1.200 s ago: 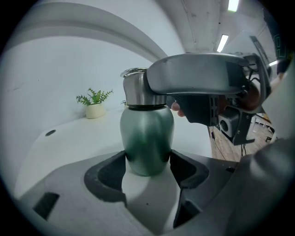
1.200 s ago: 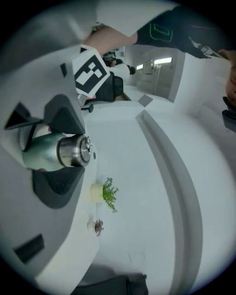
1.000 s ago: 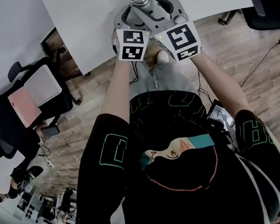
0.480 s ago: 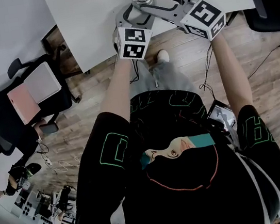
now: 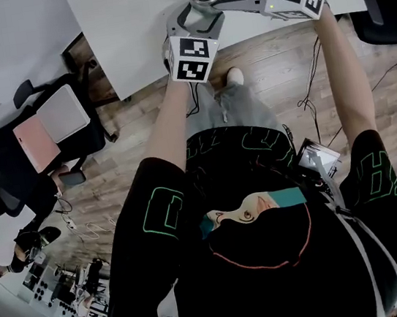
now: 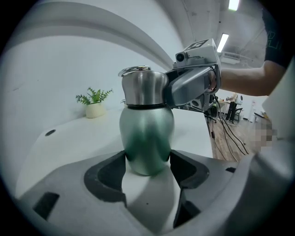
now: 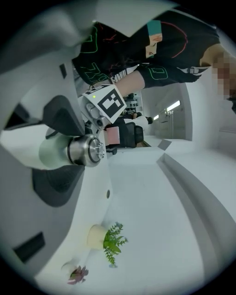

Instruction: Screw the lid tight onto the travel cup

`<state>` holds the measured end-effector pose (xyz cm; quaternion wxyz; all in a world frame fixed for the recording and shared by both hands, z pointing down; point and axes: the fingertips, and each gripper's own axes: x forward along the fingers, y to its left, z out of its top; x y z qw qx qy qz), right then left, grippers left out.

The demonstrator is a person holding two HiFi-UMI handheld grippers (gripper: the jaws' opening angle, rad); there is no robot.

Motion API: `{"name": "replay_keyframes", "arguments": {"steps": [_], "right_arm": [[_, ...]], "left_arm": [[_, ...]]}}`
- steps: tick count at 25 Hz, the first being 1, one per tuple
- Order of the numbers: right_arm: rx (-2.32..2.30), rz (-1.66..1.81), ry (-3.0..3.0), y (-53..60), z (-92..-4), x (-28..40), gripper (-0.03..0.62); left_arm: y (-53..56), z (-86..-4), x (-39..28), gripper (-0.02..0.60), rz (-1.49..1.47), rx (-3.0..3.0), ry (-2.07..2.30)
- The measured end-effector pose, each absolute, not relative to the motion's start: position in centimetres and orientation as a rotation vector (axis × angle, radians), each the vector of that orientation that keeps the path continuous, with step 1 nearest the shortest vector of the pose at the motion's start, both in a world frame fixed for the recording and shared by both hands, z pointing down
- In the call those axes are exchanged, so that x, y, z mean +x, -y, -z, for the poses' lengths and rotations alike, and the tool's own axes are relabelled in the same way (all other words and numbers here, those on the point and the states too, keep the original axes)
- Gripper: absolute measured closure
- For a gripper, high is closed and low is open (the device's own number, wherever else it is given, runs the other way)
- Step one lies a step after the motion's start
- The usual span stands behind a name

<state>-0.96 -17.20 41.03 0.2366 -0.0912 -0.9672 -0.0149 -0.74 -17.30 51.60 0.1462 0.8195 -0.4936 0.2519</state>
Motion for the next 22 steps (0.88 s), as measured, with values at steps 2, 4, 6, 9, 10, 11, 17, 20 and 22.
{"name": "replay_keyframes", "arguments": {"steps": [2, 4, 6, 9, 10, 11, 17, 20, 22], "right_arm": [[-0.214, 0.024, 2.687, 17.31, -40.97, -0.91, 0.393], [-0.158, 0.005, 2.723, 17.29, -40.83, -0.92, 0.393], [-0.071, 0.007, 2.743, 17.32, -40.93, -0.84, 0.393], [0.108, -0.001, 2.768, 17.36, -41.21, -0.75, 0.396], [0.177, -0.01, 2.775, 17.35, -41.28, -0.73, 0.397], [0.249, -0.024, 2.782, 17.3, -41.26, -0.73, 0.398], [0.726, -0.099, 2.735, 17.15, -41.58, -0.8, 0.4], [0.831, -0.108, 2.726, 17.03, -41.66, -0.79, 0.399], [0.852, -0.113, 2.741, 16.96, -41.66, -0.69, 0.399]], "left_arm": [[17.31, -51.54, -0.74, 0.27, -0.726, 2.359, 1.42], [17.33, -51.56, -0.74, 0.27, -0.728, 2.36, 1.421], [17.36, -51.63, -0.71, 0.27, -0.73, 2.36, 1.423], [17.38, -51.73, -0.78, 0.269, -0.733, 2.36, 1.43], [17.39, -51.76, -0.82, 0.268, -0.734, 2.36, 1.432], [17.4, -51.82, -0.85, 0.268, -0.734, 2.36, 1.433], [17.41, -52.08, -1.04, 0.268, -0.742, 2.357, 1.436], [17.42, -52.07, -1.05, 0.268, -0.743, 2.359, 1.44], [17.38, -52.06, -0.99, 0.268, -0.745, 2.358, 1.439]]}}
